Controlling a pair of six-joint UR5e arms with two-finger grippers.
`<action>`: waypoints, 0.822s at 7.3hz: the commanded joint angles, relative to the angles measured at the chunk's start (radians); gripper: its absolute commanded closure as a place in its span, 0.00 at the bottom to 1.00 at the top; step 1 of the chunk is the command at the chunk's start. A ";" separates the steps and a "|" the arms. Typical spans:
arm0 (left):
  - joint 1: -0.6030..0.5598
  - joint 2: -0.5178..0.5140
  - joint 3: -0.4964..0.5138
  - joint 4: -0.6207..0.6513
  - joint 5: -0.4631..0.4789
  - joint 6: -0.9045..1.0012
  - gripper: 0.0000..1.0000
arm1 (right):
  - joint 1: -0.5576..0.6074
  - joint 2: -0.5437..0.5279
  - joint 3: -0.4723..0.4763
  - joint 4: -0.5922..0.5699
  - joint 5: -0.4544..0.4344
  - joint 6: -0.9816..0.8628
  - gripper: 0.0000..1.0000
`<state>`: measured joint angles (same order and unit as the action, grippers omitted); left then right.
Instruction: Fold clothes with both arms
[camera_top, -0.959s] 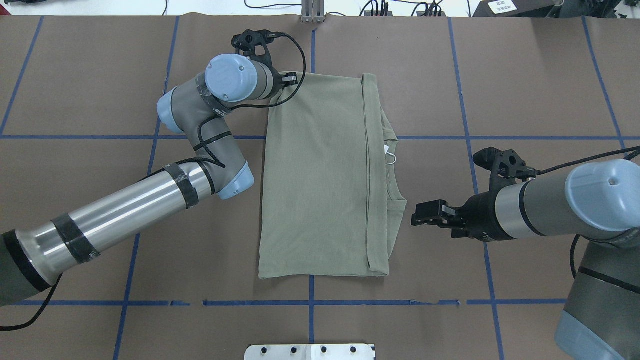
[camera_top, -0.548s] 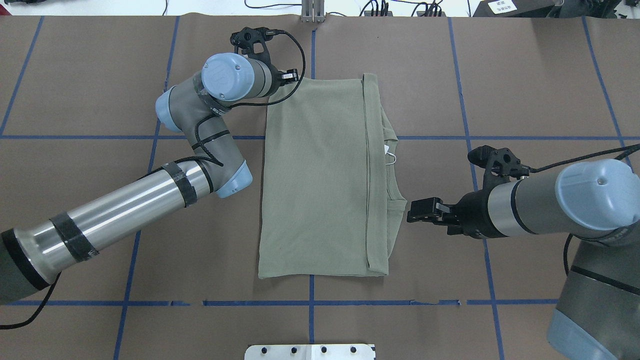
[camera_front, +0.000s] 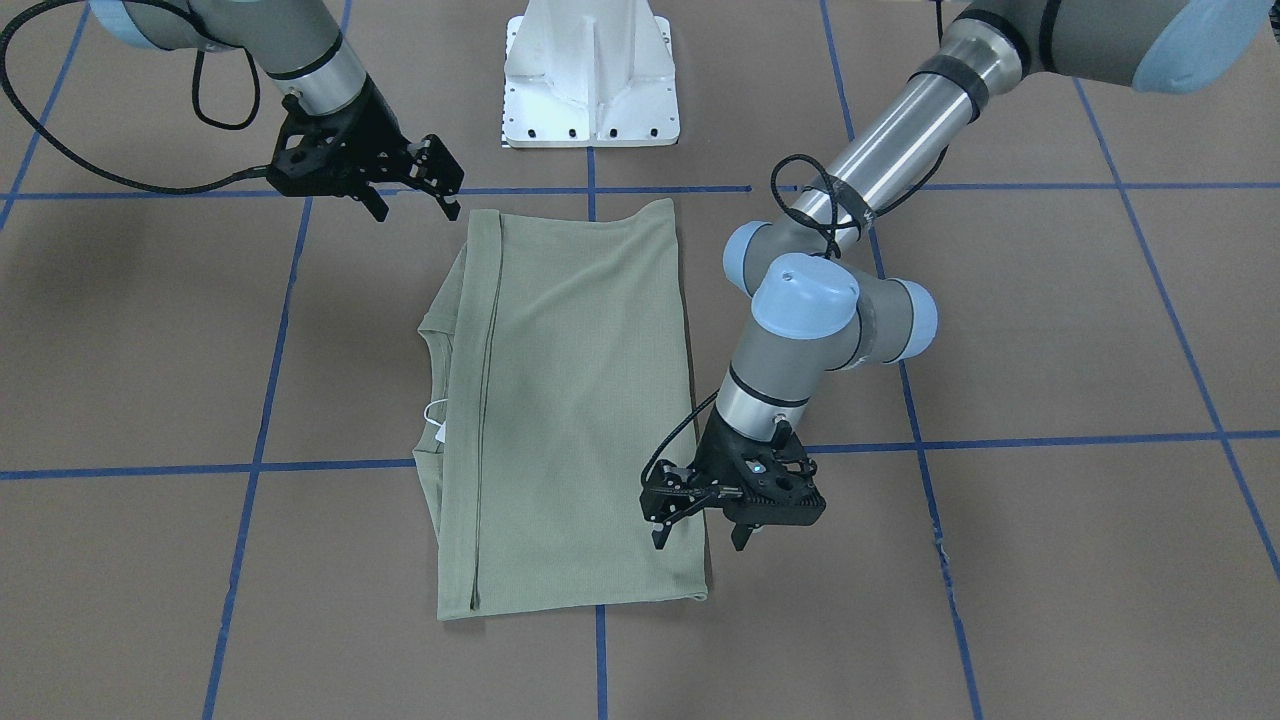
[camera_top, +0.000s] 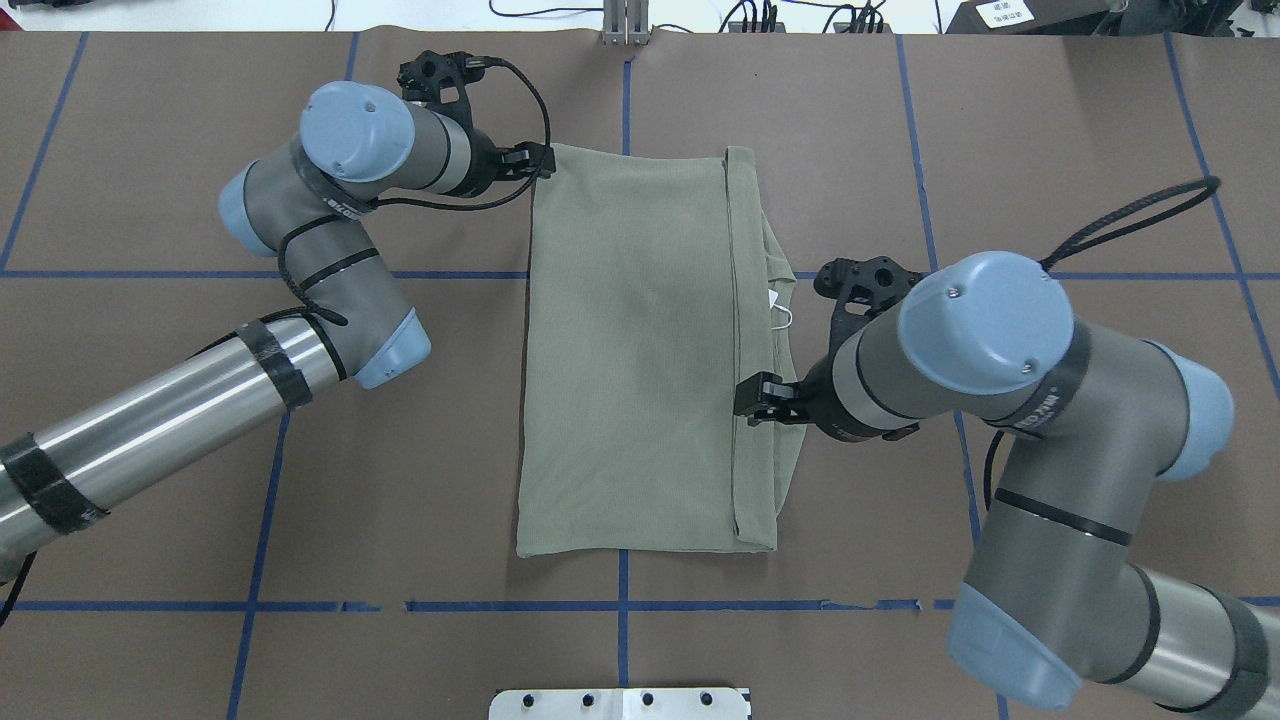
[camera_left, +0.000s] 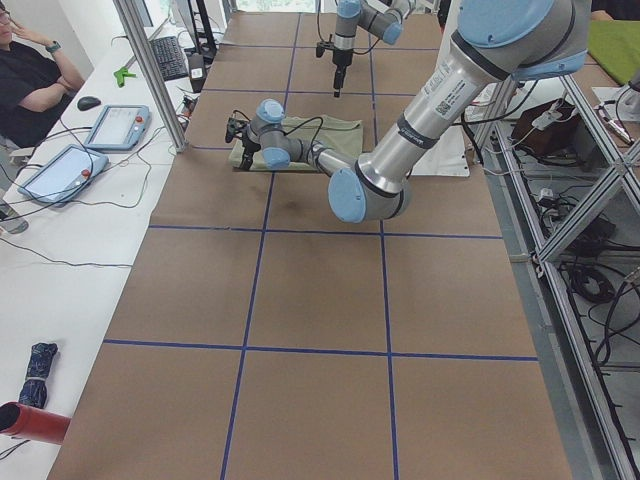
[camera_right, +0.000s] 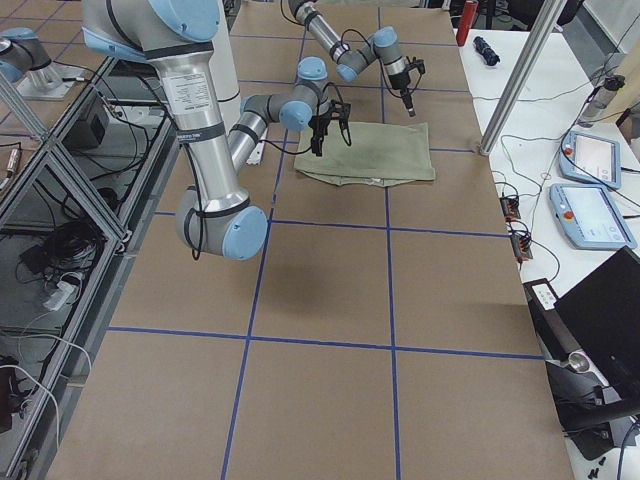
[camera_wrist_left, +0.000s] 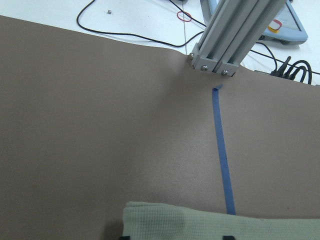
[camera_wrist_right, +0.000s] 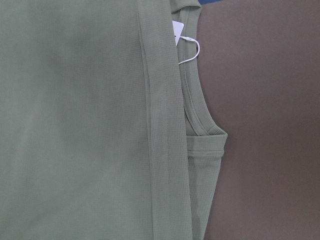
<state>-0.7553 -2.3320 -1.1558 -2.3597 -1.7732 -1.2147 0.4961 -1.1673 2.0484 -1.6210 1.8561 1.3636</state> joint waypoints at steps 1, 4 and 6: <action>-0.024 0.072 -0.179 0.161 -0.101 0.012 0.00 | -0.069 0.095 -0.119 -0.077 -0.111 -0.093 0.00; -0.027 0.170 -0.401 0.261 -0.135 0.080 0.00 | -0.132 0.120 -0.194 -0.077 -0.118 -0.178 0.00; -0.027 0.171 -0.400 0.260 -0.135 0.080 0.00 | -0.168 0.118 -0.198 -0.079 -0.117 -0.178 0.00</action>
<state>-0.7814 -2.1652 -1.5488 -2.1021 -1.9073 -1.1362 0.3494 -1.0493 1.8550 -1.6984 1.7392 1.1905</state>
